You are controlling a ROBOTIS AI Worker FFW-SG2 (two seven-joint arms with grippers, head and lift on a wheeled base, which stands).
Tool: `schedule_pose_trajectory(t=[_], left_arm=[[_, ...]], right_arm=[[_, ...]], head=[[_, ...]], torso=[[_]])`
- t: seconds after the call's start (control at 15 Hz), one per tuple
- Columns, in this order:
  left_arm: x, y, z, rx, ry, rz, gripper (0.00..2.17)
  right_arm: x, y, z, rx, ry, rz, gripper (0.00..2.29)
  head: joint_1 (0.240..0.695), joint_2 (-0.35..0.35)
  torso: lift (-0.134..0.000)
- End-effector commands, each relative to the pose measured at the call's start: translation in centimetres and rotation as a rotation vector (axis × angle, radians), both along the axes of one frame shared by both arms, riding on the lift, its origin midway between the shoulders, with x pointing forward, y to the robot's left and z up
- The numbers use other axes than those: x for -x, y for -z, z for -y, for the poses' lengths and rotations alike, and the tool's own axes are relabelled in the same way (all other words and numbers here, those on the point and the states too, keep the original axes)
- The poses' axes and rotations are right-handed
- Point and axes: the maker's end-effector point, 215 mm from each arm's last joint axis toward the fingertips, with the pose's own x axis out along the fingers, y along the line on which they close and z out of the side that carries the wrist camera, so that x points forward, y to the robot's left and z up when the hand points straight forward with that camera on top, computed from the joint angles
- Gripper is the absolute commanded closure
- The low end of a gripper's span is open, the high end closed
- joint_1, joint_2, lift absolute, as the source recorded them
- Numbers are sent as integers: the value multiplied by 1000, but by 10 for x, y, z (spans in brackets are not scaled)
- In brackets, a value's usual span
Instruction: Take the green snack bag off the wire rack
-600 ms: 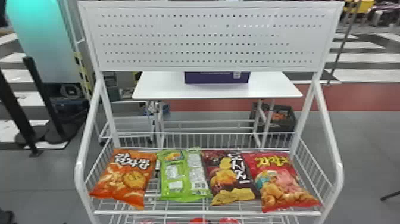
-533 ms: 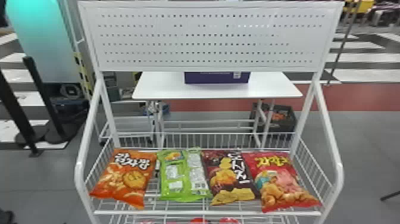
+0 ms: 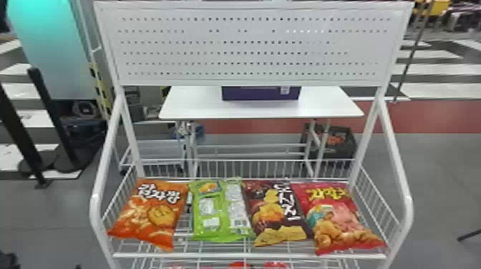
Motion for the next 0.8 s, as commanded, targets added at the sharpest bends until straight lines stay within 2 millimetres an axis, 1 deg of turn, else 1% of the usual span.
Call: schedule_pose_trajectory(t=[0.0, 0.07, 0.2, 0.33, 0.4, 0.47, 0.53, 0.6, 0.73], left_arm=[[-3, 0, 11, 16, 16, 3, 87], [-10, 3, 32, 14, 48, 4, 87], [-34, 31, 85, 18, 124, -49, 90], [-62, 62, 146, -8, 200, -118, 90], [-75, 74, 169, -23, 225, -147, 90], [-88, 72, 193, -24, 251, -135, 90], [-99, 80, 215, -38, 279, -155, 90], [-112, 86, 226, -45, 284, -172, 90], [-135, 98, 240, -61, 292, -207, 90]], right_arm=[[-1, 0, -1, 0, -1, 2, 174], [-1, 1, -3, -2, -3, 3, 174], [-3, 1, -8, -1, -9, 4, 174], [-3, 3, -9, -3, -10, 2, 174], [-3, 4, -10, -5, -10, 2, 174], [-3, 5, -9, -4, -9, 0, 174], [-3, 5, -9, -6, -6, 0, 174], [-3, 6, -9, -7, -4, -2, 174], [-3, 8, -13, -11, -7, -2, 174]], head=[[499, 0], [499, 0], [499, 0], [499, 0], [499, 0], [499, 0], [499, 0], [499, 0], [499, 0]], torso=[[0], [0], [0], [0], [0], [0], [0], [0], [0]])
